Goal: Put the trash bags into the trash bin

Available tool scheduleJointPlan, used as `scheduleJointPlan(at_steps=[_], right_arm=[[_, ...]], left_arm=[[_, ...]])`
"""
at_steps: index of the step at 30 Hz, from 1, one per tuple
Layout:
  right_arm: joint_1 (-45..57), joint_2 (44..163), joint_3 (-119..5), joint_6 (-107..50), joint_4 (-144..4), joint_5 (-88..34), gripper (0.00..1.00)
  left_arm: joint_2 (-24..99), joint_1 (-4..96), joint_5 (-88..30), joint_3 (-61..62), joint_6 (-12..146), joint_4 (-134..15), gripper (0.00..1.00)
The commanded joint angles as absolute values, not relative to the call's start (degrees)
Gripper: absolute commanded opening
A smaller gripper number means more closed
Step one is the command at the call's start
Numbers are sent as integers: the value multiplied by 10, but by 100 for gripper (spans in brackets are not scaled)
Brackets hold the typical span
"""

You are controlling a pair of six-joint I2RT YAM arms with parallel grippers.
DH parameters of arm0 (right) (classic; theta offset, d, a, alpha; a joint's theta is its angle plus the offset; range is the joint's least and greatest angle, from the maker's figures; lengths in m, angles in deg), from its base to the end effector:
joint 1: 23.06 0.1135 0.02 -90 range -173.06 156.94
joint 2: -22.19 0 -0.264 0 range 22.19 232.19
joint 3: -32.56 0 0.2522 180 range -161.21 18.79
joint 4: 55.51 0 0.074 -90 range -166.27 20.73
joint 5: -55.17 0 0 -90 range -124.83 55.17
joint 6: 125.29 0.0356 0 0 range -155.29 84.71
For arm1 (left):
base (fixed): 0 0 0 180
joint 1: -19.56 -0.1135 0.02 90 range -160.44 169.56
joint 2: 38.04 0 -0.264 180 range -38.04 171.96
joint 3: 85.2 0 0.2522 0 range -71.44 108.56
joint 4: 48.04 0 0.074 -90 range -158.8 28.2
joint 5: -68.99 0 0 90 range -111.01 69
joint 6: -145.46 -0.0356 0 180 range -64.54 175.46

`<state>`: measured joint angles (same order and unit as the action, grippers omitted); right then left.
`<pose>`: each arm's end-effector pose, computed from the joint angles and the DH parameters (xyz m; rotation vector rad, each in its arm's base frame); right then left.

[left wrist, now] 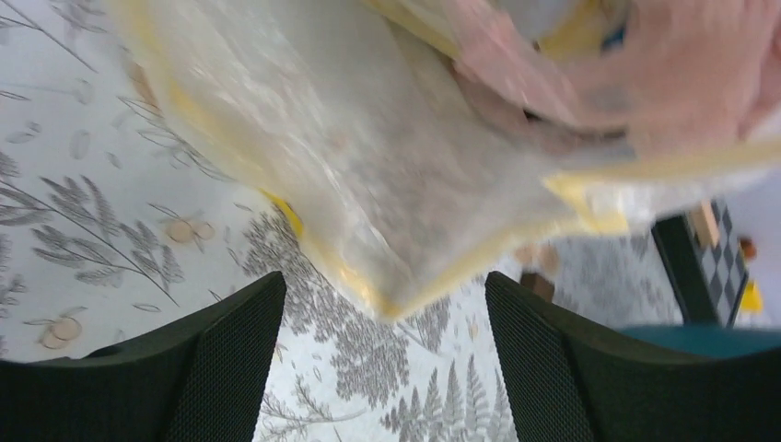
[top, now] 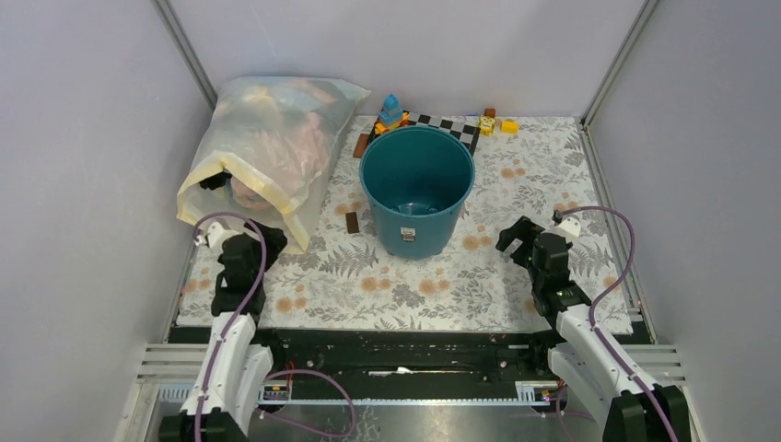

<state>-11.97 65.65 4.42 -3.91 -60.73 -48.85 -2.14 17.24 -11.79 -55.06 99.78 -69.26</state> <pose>0.1717 0.0249 0.1904 0.4993 1.8611 0.2620 0.1540 0.0119 0.1935 -0.9026 1.8383 -0.2954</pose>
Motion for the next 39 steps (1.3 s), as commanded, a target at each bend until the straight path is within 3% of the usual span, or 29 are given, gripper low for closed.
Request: scheduleJointPlan(at_steps=[1,9,17,22,25,30,35,39], right_arm=[[-118,642,54,-39,-574,-482,100],[-117,626,63,-42,-565,-474,100],[-118,630,63,-48,-557,-456,100],[-119,628,63,-52,-557,-452,100],[-118,623,64,-51,-560,-456,100],[-118,620,65,-52,-561,-456,100],[-118,623,63,-53,-562,-454,100],[-118,622,62,-53,-564,-455,100]], left_arm=[[27,110,-146,-499,1060,-672,78],[150,79,-201,-443,1074,-586,59],[243,83,-386,-416,1076,-407,52],[276,110,-418,-354,1078,-394,56],[263,128,-403,-310,1064,-458,57],[178,125,-254,-304,1080,-568,93],[206,115,-240,-257,1090,-648,95],[200,107,-205,-265,1124,-664,86]])
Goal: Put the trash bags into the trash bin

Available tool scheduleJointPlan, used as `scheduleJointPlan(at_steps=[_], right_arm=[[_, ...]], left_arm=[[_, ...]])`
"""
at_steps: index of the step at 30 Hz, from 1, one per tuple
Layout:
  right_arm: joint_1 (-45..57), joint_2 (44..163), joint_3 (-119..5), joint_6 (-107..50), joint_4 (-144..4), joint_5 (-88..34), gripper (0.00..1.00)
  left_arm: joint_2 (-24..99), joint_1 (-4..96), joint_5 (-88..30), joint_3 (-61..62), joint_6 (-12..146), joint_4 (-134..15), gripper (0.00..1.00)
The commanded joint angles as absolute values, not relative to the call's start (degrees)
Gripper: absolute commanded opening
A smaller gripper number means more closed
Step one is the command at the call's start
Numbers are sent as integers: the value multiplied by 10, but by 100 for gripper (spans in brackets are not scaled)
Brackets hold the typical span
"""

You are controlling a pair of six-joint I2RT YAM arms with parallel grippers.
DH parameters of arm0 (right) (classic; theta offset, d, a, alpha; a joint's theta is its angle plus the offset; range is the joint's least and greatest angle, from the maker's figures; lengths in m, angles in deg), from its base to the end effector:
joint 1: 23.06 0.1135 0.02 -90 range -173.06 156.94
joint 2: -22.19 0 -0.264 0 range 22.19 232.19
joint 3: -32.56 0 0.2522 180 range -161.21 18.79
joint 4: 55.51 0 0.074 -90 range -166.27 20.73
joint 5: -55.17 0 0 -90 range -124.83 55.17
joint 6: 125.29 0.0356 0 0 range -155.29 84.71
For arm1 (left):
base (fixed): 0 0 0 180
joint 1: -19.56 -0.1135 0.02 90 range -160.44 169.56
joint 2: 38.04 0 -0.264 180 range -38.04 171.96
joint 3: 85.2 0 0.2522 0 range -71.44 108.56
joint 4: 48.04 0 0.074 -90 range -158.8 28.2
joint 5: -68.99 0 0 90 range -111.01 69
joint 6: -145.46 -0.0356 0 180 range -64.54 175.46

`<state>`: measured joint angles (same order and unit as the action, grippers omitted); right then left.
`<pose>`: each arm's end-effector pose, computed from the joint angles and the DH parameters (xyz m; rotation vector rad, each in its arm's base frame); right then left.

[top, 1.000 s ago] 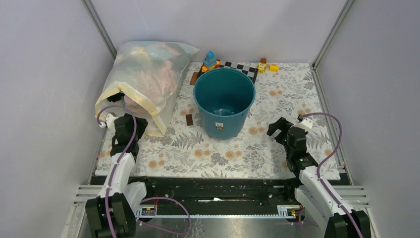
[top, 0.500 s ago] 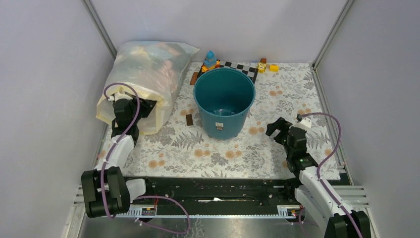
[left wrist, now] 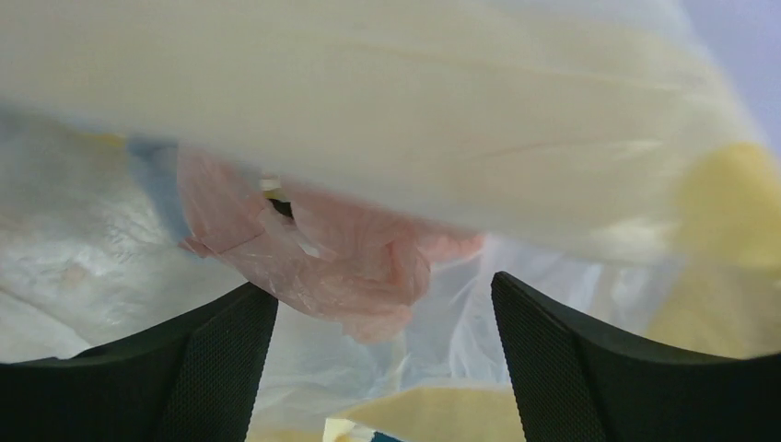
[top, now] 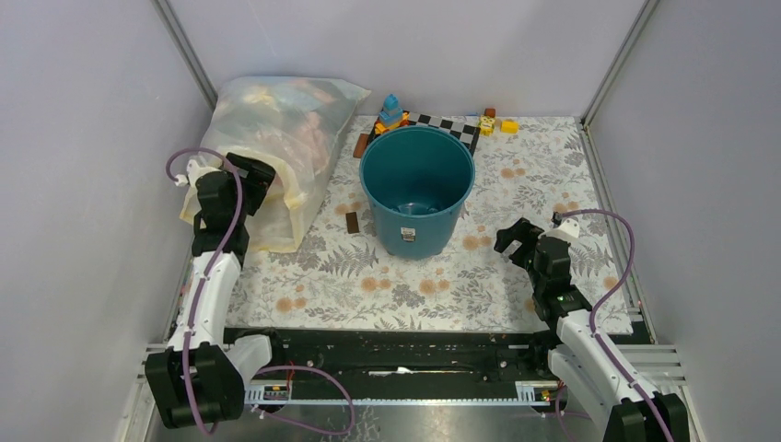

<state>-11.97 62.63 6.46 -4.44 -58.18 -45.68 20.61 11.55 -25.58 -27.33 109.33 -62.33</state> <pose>0.1658 0.0257 0.1904 0.4505 1.8203 0.3294 0.2386 0.0307 0.3071 -0.9169 1.6414 -0.6302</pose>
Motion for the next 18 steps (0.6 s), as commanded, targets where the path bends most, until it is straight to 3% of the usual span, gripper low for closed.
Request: scheduleJointPlan(at_steps=[1,4,6,8,11,18], right_arm=[[-118,622,62,-53,-564,-455,100],[-118,624,62,-52,-563,-454,100],[-118,626,61,-52,-561,-453,100],[-117,629,61,-52,-561,-452,100],[-118,629,60,-52,-563,-455,100],[-118,627,59,-49,-566,-460,100]], left_arm=[[193,105,-196,-277,1130,-650,85],[187,99,-214,-305,1142,-587,79],[208,99,-230,-291,1144,-587,67],[226,99,-238,-276,1143,-592,46],[228,99,-233,-261,1135,-614,3],[129,99,-49,-180,1098,-868,0]])
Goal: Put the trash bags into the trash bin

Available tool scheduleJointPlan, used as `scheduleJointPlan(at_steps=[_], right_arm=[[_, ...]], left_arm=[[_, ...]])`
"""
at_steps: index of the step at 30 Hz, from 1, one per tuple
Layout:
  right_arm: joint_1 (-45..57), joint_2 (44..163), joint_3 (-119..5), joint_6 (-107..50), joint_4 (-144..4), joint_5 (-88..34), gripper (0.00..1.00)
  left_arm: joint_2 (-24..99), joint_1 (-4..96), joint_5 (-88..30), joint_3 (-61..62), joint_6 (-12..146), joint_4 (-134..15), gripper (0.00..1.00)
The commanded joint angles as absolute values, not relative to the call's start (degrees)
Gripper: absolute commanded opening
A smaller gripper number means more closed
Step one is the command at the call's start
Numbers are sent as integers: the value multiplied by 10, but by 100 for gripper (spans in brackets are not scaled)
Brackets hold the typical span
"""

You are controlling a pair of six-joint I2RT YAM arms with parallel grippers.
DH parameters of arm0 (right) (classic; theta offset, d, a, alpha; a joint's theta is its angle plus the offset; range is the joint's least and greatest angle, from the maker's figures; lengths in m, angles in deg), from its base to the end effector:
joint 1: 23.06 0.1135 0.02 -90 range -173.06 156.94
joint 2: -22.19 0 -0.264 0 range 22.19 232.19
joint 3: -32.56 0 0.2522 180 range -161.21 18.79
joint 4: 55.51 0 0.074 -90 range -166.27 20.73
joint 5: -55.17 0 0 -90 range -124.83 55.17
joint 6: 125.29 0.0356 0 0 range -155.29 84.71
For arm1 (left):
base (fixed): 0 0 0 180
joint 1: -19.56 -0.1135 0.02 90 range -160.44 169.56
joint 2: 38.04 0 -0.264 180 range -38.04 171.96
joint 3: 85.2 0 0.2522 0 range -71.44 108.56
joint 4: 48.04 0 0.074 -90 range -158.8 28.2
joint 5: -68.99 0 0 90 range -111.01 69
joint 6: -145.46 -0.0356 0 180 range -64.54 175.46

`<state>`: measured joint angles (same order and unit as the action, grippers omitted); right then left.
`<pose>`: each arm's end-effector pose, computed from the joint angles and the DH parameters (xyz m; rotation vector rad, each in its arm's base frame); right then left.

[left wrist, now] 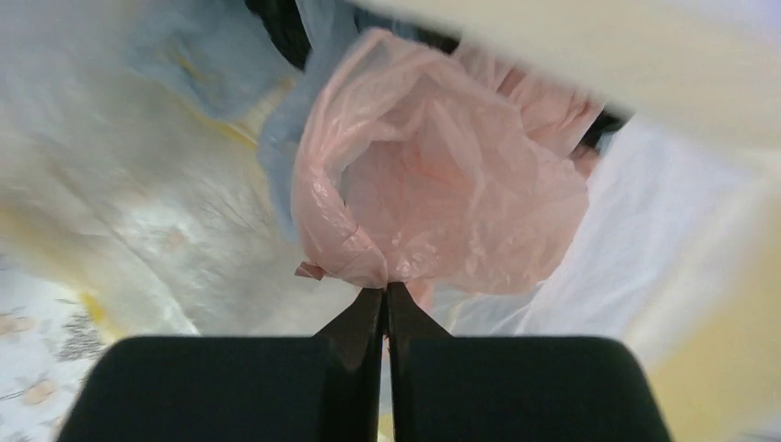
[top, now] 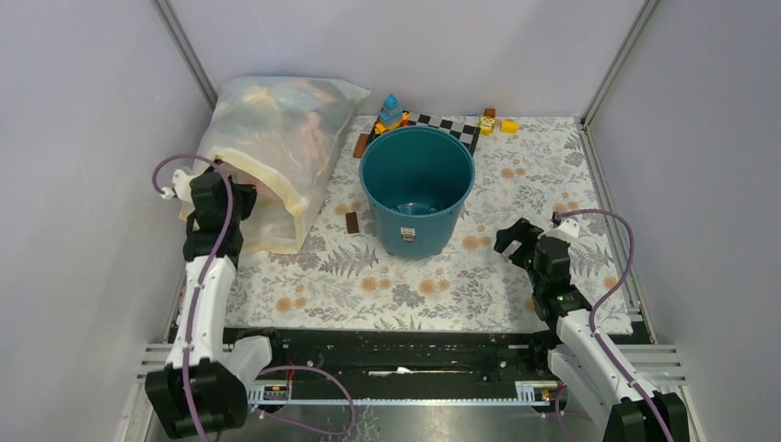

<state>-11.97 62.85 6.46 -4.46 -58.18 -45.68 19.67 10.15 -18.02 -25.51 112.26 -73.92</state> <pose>0.1661 0.0257 0.1898 0.4505 1.8241 0.3278 0.2278 0.0396 0.3010 -1.1316 1.6728 -0.4798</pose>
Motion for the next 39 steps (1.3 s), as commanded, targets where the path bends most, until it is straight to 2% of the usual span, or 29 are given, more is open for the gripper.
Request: scheduleJointPlan(at_steps=[1,7,11,16,20,25,28,34,39], right_arm=[[-118,628,59,-48,-566,-460,100],[-118,628,56,-50,-570,-460,100],[-117,618,57,-51,-576,-466,100],[-118,616,57,-53,-576,-465,100],[-118,621,55,-58,-571,-449,100],[-118,595,65,-76,-556,-392,100],[-118,579,80,-85,-519,-318,100],[-118,594,94,-94,-441,-188,100],[-118,599,98,-95,-414,-148,100]], left_arm=[[117,99,-26,-165,1093,-902,0],[37,99,24,-85,1066,-1009,0],[3,99,-13,-14,1017,-1013,0],[20,99,-96,91,983,-1054,0],[30,99,-211,147,965,-1053,0],[54,99,-453,172,994,-997,0],[63,98,-555,166,1027,-962,0],[44,98,-533,169,1022,-923,0],[85,98,-482,168,997,-938,0]])
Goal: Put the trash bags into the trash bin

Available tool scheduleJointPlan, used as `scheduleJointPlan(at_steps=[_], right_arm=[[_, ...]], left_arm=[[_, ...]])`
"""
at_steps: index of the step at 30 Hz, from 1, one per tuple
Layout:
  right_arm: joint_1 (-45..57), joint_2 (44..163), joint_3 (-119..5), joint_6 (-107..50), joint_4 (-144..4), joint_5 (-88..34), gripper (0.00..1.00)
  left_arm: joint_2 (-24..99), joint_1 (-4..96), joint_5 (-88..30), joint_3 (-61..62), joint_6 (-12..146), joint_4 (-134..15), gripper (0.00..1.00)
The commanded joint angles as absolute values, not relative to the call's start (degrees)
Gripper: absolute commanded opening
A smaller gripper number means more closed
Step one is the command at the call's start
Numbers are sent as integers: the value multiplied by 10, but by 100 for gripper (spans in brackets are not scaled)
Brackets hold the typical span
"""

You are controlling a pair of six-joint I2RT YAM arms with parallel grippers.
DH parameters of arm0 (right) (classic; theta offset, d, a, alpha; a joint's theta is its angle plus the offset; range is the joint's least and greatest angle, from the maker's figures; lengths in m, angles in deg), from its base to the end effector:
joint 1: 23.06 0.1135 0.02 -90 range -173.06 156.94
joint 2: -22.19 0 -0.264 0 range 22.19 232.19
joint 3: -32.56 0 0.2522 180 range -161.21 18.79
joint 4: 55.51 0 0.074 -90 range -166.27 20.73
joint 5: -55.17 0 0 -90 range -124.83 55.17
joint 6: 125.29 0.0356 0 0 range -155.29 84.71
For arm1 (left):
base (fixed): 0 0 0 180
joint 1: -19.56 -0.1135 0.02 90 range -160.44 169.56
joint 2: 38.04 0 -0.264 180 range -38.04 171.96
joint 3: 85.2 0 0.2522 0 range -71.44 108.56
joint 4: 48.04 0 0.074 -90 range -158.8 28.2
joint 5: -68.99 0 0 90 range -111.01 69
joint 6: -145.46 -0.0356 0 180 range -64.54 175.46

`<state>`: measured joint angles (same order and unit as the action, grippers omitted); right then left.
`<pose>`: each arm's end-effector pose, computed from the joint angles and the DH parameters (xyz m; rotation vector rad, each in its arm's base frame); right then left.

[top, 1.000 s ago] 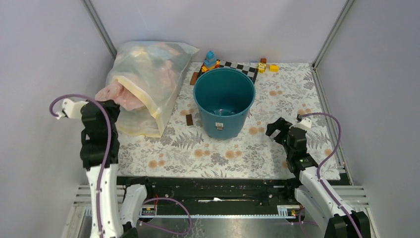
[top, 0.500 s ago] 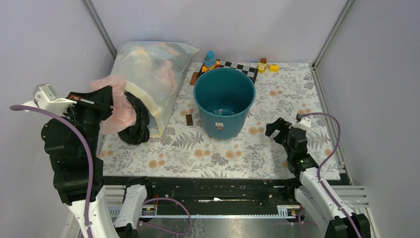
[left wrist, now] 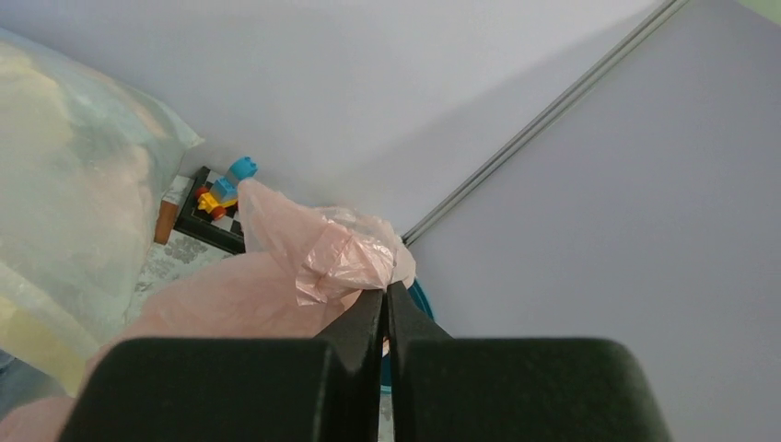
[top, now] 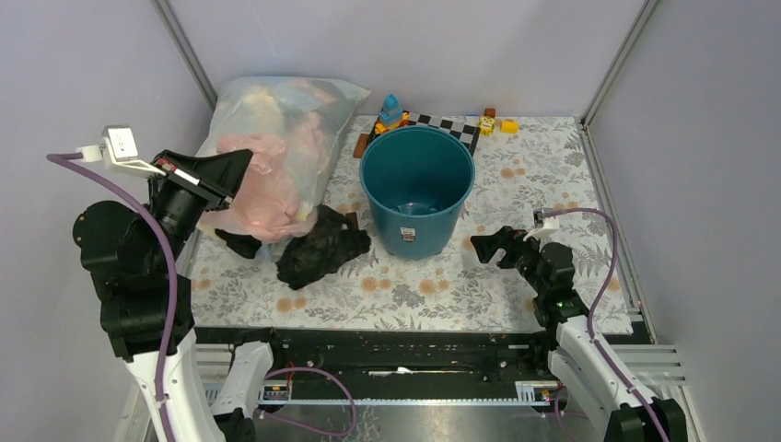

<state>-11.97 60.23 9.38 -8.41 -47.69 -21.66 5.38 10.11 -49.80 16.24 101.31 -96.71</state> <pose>0.1591 0.0394 0.1982 0.0627 1.7373 0.6862 0.0675 -0.0061 0.5260 -0.2793 1.4604 -0.8707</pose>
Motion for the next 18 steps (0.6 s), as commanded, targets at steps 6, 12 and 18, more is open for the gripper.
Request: scheduleJointPlan(at_steps=[6,12,18], right_arm=[[-118,571,94,-91,-427,-153,100],[-118,552,42,-85,-524,-141,100],[-118,518,-5,-89,-611,-118,100]], left_arm=[[163,99,-496,169,974,-931,0],[182,99,-395,216,939,-981,0],[148,100,-663,153,1090,-793,0]])
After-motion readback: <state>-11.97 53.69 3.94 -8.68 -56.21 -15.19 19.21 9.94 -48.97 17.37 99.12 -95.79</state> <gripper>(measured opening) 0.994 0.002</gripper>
